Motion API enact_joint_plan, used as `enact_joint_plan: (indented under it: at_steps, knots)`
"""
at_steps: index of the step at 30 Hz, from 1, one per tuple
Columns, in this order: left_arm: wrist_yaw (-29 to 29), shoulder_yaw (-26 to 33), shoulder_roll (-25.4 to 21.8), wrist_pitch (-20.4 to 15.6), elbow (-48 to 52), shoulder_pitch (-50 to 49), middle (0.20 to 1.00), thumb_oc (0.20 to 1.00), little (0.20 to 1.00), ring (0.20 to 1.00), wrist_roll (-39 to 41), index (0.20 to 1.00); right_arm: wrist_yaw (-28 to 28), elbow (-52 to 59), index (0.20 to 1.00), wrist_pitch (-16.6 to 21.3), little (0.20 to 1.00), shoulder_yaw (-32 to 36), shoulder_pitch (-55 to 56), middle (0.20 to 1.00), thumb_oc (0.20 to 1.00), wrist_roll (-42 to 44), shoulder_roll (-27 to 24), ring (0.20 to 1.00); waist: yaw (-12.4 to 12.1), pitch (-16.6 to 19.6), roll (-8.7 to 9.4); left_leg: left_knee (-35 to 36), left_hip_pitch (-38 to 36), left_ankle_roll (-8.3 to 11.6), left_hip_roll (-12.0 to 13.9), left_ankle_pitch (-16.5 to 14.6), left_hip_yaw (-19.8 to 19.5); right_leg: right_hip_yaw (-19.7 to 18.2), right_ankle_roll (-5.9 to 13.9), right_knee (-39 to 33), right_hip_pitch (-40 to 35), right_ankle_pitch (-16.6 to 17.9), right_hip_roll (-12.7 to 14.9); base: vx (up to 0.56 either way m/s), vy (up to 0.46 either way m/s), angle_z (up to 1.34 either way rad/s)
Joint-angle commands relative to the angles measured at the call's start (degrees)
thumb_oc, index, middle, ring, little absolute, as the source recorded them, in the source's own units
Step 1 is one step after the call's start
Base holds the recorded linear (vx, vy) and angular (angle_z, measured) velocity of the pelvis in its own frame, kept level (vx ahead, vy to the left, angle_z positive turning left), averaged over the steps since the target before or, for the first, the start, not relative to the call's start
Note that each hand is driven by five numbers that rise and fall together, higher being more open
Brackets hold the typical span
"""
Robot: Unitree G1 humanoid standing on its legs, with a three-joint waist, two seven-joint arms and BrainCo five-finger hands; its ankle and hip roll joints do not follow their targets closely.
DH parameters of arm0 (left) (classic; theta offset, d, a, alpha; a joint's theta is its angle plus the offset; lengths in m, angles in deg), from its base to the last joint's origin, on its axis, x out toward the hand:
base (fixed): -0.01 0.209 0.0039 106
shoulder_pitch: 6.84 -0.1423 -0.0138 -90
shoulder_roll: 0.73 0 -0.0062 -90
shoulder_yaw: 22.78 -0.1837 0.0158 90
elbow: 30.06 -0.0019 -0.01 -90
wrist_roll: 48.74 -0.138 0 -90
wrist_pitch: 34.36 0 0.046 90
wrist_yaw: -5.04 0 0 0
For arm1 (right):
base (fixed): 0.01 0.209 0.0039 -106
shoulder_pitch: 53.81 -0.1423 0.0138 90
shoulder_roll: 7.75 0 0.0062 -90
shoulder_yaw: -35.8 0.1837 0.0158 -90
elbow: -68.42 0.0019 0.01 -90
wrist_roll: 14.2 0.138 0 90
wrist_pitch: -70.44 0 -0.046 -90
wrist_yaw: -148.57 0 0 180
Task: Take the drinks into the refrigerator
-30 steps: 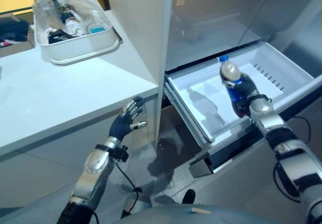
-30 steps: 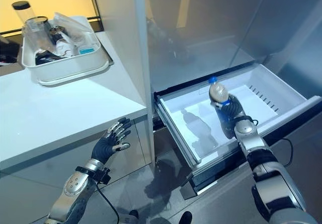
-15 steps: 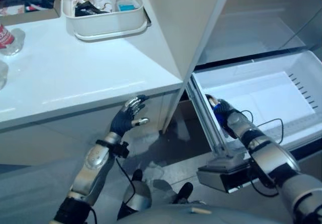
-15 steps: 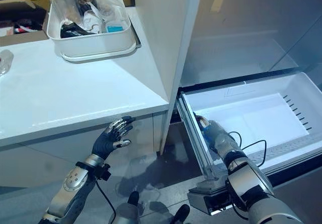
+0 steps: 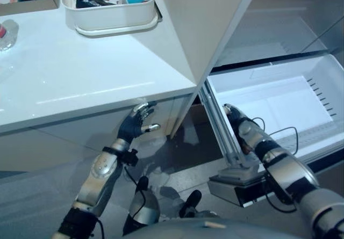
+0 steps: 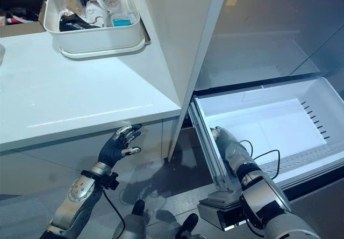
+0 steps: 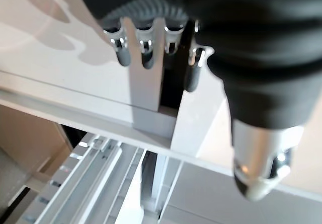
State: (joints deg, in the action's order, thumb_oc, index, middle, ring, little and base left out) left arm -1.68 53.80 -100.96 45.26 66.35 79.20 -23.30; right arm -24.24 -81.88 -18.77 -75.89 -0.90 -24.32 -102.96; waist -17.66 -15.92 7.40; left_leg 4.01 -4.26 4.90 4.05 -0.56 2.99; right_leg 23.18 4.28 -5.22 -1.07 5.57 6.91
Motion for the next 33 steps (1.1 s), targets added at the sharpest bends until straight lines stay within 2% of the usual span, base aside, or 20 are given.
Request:
enact_joint_plan:
  at_steps: [1, 2, 7, 8, 9, 11, 14, 16, 17, 18, 19, 20, 25, 29, 32, 33]
  knots:
    - [0.21, -0.06, -0.77, -2.63, 5.59, 1.62, 1.0, 1.0, 1.0, 1.0, -2.57, 1.0, 2.34, 10.79, 1.0, 6.34, 1.0, 2.83, 0.44, 1.0, 1.0, 9.45, 0.32, 1.0, 0.02, 0.38, 0.36, 0.99, 1.94, -4.28, -4.67, -0.52, 1.5, -0.16, 2.68, 3.39, -3.32, -2.4, 0.81, -0.01, 0.002, -0.1]
    - [0.11, 0.63, -1.12, -2.69, 5.47, 1.33, 1.0, 1.0, 1.0, 1.0, -3.09, 1.0, 2.79, 15.23, 1.0, 7.55, 1.0, 5.83, 3.35, 1.0, 1.0, 13.11, -1.0, 1.0, 0.92, 0.44, 0.25, 0.99, 1.33, -4.19, -4.49, -1.03, 1.88, -0.48, 2.71, 3.52, -3.57, -2.67, 0.71, -0.01, -0.001, -0.06]
    - [-1.21, 2.57, -1.64, -2.54, 3.88, -0.48, 1.0, 1.0, 1.0, 1.0, -3.78, 1.0, 3.08, 35.54, 1.0, 10.36, 1.0, 18.7, 18.64, 1.0, 1.0, 17.66, -5.89, 1.0, 4.07, 1.18, -0.08, 0.99, 0.43, -4.46, -4.56, -1.38, 2.57, -1.42, 2.74, 3.86, -3.53, -2.65, 0.71, 0.01, -0.015, -0.1]
    - [-2.25, 3.27, -1.45, -2.1, 3.28, -1.64, 1.0, 1.0, 1.0, 1.0, -3.59, 1.0, 2.98, 39.69, 1.0, 11.46, 1.0, 24.56, 23.73, 1.0, 1.0, 21.58, -5.99, 1.0, 5.4, 1.6, -0.31, 0.99, -0.44, -4.39, -4.37, -2.13, 3.06, -1.77, 2.77, 3.9, -3.96, -3.08, 0.54, 0.01, -0.016, -0.14]
    - [-2.26, 3.14, -1.47, -2.1, 3.29, -1.62, 1.0, 1.0, 1.0, 1.0, -3.59, 1.0, 2.95, 39.94, 1.0, 11.36, 1.0, 24.74, 23.98, 1.0, 1.0, 21.58, -5.99, 1.0, 5.34, 1.66, -0.26, 0.99, -0.21, -4.46, -4.48, -1.79, 3.04, -1.7, 2.74, 3.85, -3.78, -2.81, 0.64, 0.03, -0.031, -0.07]
    - [-3.52, 4.29, -1.14, -1.53, 2.67, -2.8, 1.0, 1.0, 1.0, 1.0, -3.72, 1.0, 3.24, 45.49, 1.0, 12.58, 1.0, 31.44, 29.19, 1.0, 1.0, 23.84, -6.33, 1.0, 6.95, 2.14, -0.69, 0.99, -0.98, -4.37, -4.25, -2.54, 3.6, -2.61, 2.72, 3.9, -4.07, -3.29, 0.17, 0.03, -0.031, -0.05]
    - [-3.9, 4.56, -0.81, -1.4, 2.17, -2.85, 1.0, 1.0, 1.0, 1.0, -3.78, 1.0, 3.33, 47.83, 1.0, 13.35, 1.0, 35.1, 31.61, 1.0, 1.0, 25.55, -6.21, 1.0, 7.81, 2.47, -0.92, 0.99, -0.99, -4.43, -4.32, -2.38, 4.01, -3.22, 2.67, 3.67, -3.88, -3.0, 0.0, 0.01, -0.018, -0.16]
    - [-4.45, 4.37, -0.7, -1.29, 1.54, -2.38, 1.0, 1.0, 1.0, 1.0, -4.78, 1.0, 4.41, 50.33, 1.0, 14.6, 1.0, 40.43, 33.78, 1.0, 1.0, 27.98, -5.87, 1.0, 9.34, 2.99, -1.47, 0.99, -1.48, -4.35, -4.03, -2.65, 4.75, -4.13, 2.71, 3.53, -3.92, -3.11, -0.35, 0.01, -0.012, -0.21]
    - [-4.45, 4.31, -0.7, -1.31, 1.52, -2.36, 1.0, 1.0, 1.0, 1.0, -4.78, 1.0, 4.39, 50.38, 1.0, 14.58, 1.0, 40.49, 33.84, 1.0, 1.0, 27.98, -5.86, 1.0, 9.26, 2.99, -1.48, 0.99, -1.5, -4.35, -4.02, -2.66, 4.79, -4.16, 2.71, 3.53, -3.92, -3.11, -0.36, 0.03, -0.015, -0.16]
    - [-4.86, 4.17, -0.58, -1.18, 1.05, -1.96, 1.0, 1.0, 1.0, 1.0, -5.25, 1.0, 5.26, 51.6, 1.0, 15.79, 1.0, 44.07, 35.03, 1.0, 1.0, 30.5, -5.29, 1.0, 10.54, 3.4, -1.81, 0.99, -1.9, -4.31, -4.01, -2.91, 5.21, -4.76, 2.67, 3.61, -3.95, -3.19, -0.55, 0.02, -0.01, -0.2]
    - [-4.87, 4.05, -0.57, -1.2, 1.0, -1.88, 1.0, 1.0, 1.0, 1.0, -5.28, 1.0, 5.26, 51.7, 1.0, 15.78, 1.0, 44.2, 35.16, 1.0, 1.0, 30.54, -5.27, 1.0, 10.42, 3.38, -1.85, 0.99, -1.93, -4.31, -4.0, -2.94, 5.23, -4.78, 2.67, 3.62, -3.95, -3.2, -0.57, 0.04, -0.008, -0.25]
    - [-5.55, 3.67, -0.81, -1.35, 0.96, -1.31, 1.0, 1.0, 1.0, 1.0, -5.6, 1.0, 6.13, 50.57, 1.0, 16.93, 1.0, 47.26, 35.77, 1.0, 1.0, 32.6, -5.06, 1.0, 11.66, 3.82, -2.29, 0.99, -2.34, -4.28, -3.85, -3.21, 5.65, -5.46, 2.68, 3.69, -3.97, -3.28, -0.72, 0.03, 0.002, -0.16]
    - [-5.71, 3.47, -0.41, -1.64, 0.54, -0.69, 1.0, 1.0, 1.0, 1.0, -5.15, 1.0, 8.05, 49.15, 1.0, 17.19, 1.0, 50.5, 37.87, 1.0, 1.0, 31.41, -5.08, 1.0, 12.82, 4.2, -3.08, 0.99, -2.97, -4.14, -3.71, -3.67, 6.52, -6.49, 2.63, 3.81, -3.96, -3.4, -1.09, 0.04, -0.004, -0.18]
    - [-6.19, 3.1, -0.78, -1.73, 0.95, -0.48, 1.0, 1.0, 1.0, 1.0, -4.09, 1.0, 10.77, 30.62, 1.0, 14.19, 1.0, 52.17, 40.81, 1.0, 1.0, 30.48, -7.79, 1.0, 13.66, 4.31, -3.55, 0.99, -3.11, -4.01, -3.64, -3.83, 6.82, -6.93, 2.69, 4.16, -3.75, -3.41, -1.31, 0.01, -0.008, -0.11]
    - [-6.25, 3.27, -0.88, -1.88, 1.69, -0.61, 1.0, 1.0, 1.0, 1.0, -3.52, 1.0, 10.38, 23.84, 1.0, 13.05, 1.0, 50.52, 41.98, 1.0, 1.0, 29.21, -7.64, 1.0, 13.64, 4.31, -3.73, 0.99, -3.09, -3.97, -3.55, -3.84, 6.79, -6.83, 2.68, 4.29, -3.75, -3.52, -1.37, 0.0, 0.001, -0.02]
    - [-6.39, 3.34, -1.03, -1.92, 2.34, -0.54, 1.0, 1.0, 1.0, 1.0, -3.16, 1.0, 10.51, 19.82, 0.2, 12.08, 0.2, 49.61, 42.33, 0.2, 0.2, 28.21, -7.25, 0.2, 13.54, 4.32, -3.78, 0.99, -3.11, -3.95, -3.54, -3.86, 6.68, -6.7, 2.67, 4.32, -3.78, -3.55, -1.39, 0.03, -0.012, -0.04]
